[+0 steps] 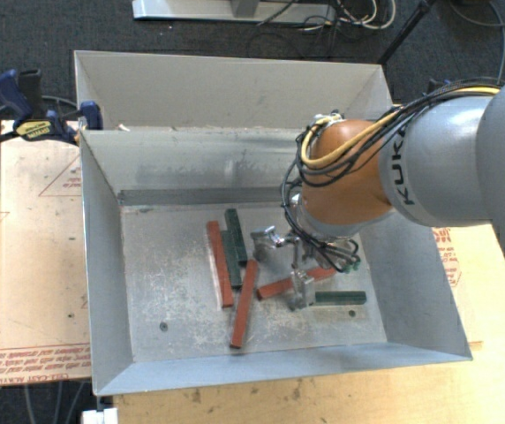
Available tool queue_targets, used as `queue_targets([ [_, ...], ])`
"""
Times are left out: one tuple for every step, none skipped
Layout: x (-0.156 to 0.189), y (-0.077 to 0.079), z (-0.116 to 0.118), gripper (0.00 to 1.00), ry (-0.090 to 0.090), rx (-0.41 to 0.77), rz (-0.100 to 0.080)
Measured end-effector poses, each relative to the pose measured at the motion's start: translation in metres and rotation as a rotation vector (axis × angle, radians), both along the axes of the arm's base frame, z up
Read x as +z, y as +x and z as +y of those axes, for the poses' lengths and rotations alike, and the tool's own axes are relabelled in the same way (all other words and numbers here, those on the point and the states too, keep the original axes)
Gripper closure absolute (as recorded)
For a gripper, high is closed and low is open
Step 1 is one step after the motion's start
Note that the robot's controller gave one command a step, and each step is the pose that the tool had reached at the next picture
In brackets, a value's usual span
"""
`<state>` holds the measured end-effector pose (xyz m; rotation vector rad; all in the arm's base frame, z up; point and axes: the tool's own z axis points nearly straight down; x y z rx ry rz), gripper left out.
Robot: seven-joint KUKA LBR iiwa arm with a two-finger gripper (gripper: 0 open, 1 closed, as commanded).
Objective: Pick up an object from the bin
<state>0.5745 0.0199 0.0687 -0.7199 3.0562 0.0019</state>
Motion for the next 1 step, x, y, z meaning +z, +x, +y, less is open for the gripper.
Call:
queue_targets([
  [0.0016,0.0010,0.0002,1.00,0.000,0.000,-0.003],
])
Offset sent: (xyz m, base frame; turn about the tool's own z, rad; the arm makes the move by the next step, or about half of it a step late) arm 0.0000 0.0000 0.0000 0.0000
